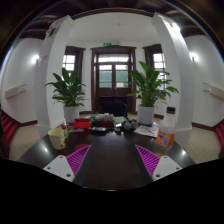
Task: Pour water
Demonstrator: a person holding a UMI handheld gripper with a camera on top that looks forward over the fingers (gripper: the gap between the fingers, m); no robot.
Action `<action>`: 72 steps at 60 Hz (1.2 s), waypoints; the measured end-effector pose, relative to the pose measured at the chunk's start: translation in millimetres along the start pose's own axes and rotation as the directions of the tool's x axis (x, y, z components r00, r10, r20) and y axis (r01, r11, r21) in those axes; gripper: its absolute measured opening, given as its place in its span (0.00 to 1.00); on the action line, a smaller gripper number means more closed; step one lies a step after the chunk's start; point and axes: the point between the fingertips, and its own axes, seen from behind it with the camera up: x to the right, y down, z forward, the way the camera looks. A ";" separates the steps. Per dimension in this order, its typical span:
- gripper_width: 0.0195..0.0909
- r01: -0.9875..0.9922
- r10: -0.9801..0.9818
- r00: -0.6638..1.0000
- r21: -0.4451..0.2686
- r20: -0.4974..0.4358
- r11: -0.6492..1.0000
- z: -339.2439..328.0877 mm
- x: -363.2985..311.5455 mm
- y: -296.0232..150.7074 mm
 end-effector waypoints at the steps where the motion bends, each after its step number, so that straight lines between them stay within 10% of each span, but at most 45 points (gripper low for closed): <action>1: 0.92 -0.004 0.004 1.000 -0.002 -0.003 1.000 -0.5 1.4 0.5; 20: 0.91 -0.081 0.085 0.977 0.028 -0.194 0.996 9.1 80.4 2.6; 43: 0.90 -0.040 0.054 0.982 0.084 -0.182 0.996 67.7 120.8 -18.9; 53: 0.47 -0.042 0.062 0.981 0.108 -0.185 0.993 78.3 152.1 -15.0; 72: 0.17 0.065 -0.041 0.980 0.115 -0.197 0.991 96.2 182.2 5.1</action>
